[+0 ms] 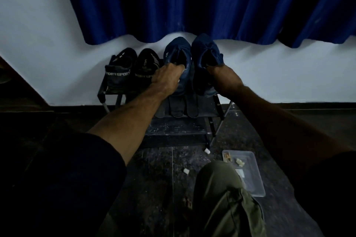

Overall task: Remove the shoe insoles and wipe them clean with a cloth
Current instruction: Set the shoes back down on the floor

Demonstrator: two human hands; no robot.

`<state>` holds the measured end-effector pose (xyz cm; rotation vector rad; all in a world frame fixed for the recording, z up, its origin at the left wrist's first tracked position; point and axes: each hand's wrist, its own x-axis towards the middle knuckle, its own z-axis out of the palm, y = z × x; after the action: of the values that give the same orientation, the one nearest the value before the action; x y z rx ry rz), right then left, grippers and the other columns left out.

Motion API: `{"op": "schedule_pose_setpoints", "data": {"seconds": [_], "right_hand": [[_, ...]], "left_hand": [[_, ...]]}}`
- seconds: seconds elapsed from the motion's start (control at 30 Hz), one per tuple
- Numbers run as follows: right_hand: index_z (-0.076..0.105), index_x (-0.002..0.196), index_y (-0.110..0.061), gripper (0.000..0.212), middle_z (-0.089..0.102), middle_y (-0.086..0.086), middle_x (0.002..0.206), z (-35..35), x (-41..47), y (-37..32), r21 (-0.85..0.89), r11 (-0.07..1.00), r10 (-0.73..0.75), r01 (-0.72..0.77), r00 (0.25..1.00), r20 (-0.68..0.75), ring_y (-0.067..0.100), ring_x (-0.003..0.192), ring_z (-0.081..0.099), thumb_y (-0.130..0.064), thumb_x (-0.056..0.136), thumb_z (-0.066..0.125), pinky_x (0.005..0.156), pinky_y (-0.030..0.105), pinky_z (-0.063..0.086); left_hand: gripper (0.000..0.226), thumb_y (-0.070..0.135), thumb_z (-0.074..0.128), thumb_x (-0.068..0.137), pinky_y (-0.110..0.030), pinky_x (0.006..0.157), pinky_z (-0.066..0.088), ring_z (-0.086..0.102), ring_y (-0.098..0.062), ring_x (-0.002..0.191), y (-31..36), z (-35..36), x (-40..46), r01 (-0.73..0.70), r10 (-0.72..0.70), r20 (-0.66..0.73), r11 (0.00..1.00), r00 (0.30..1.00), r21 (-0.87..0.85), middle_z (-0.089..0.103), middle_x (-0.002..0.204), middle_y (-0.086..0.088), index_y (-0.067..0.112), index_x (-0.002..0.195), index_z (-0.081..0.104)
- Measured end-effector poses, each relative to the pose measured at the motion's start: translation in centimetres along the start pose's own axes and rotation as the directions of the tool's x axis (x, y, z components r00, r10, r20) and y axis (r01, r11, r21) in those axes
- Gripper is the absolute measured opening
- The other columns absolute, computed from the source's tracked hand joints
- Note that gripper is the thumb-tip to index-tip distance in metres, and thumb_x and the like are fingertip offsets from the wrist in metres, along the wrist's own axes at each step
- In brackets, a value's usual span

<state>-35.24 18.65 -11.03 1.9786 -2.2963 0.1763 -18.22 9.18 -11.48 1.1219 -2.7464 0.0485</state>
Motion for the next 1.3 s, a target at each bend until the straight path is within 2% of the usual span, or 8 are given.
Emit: {"op": "schedule_pose_setpoints", "data": {"seconds": [0.13,0.3,0.57,0.9,1.13,1.3], "right_hand": [[0.057,0.118,-0.001,0.031,0.063,0.024,0.111,1.1,1.3,0.7,0.01,1.0,-0.005,0.005,1.0,0.002,0.04,0.1,0.061,0.005,0.089,0.052,0.08,0.043,0.05],[0.056,0.122,-0.001,0.034,0.064,0.023,0.111,2.6,3.1,1.5,0.026,0.999,-0.021,0.021,1.0,0.004,0.039,0.098,0.062,0.006,0.09,0.051,0.075,0.039,0.049],[0.055,0.124,-0.004,0.036,0.064,0.023,0.111,5.4,4.5,2.3,0.031,0.999,0.026,-0.028,0.997,0.075,0.038,0.103,0.062,0.004,0.089,0.055,0.081,0.04,0.05],[0.056,0.124,-0.002,0.035,0.063,0.024,0.115,6.1,5.6,3.2,0.089,0.995,0.042,-0.045,0.998,0.042,0.039,0.105,0.061,0.003,0.09,0.056,0.085,0.041,0.05],[0.055,0.124,0.001,0.032,0.061,0.025,0.117,5.9,5.7,3.1,0.103,0.993,0.045,-0.05,0.998,0.053,0.039,0.107,0.06,0.001,0.092,0.054,0.086,0.041,0.048],[0.055,0.124,0.0,0.033,0.061,0.024,0.119,6.1,5.5,3.1,0.114,0.992,0.043,-0.052,0.996,0.081,0.038,0.11,0.058,0.0,0.09,0.057,0.091,0.041,0.047]], "left_hand": [[0.031,0.006,0.053,0.094,-0.039,0.068,0.042,0.061,-0.037,0.101,0.2,1.3,1.4,0.023,-0.023,0.005,1.0,1.0,0.018,0.058,0.115,-0.021,0.007,0.124,0.052],[0.028,0.006,0.052,0.094,-0.038,0.067,0.041,0.061,-0.036,0.1,0.1,2.8,2.5,0.059,-0.06,0.019,0.998,0.998,0.031,0.058,0.114,-0.021,0.007,0.123,0.051],[0.034,0.005,0.051,0.094,-0.039,0.07,0.043,0.061,-0.037,0.104,-1.2,5.2,3.7,0.087,-0.09,0.078,0.995,0.993,0.042,0.058,0.117,-0.022,0.009,0.128,0.05],[0.036,0.006,0.05,0.095,-0.036,0.07,0.039,0.06,-0.038,0.104,-2.0,5.4,5.4,0.066,-0.064,0.085,0.998,0.994,-0.019,0.058,0.118,-0.023,0.007,0.131,0.048],[0.035,0.0,0.052,0.091,-0.044,0.076,0.047,0.06,-0.04,0.104,-2.0,5.7,5.5,0.051,-0.048,0.079,0.998,0.996,-0.032,0.059,0.115,-0.024,0.006,0.125,0.051],[0.035,0.001,0.052,0.092,-0.042,0.074,0.046,0.059,-0.039,0.104,-2.1,5.5,5.4,0.046,-0.042,0.096,0.998,0.995,-0.043,0.058,0.116,-0.023,0.006,0.127,0.05]]}}
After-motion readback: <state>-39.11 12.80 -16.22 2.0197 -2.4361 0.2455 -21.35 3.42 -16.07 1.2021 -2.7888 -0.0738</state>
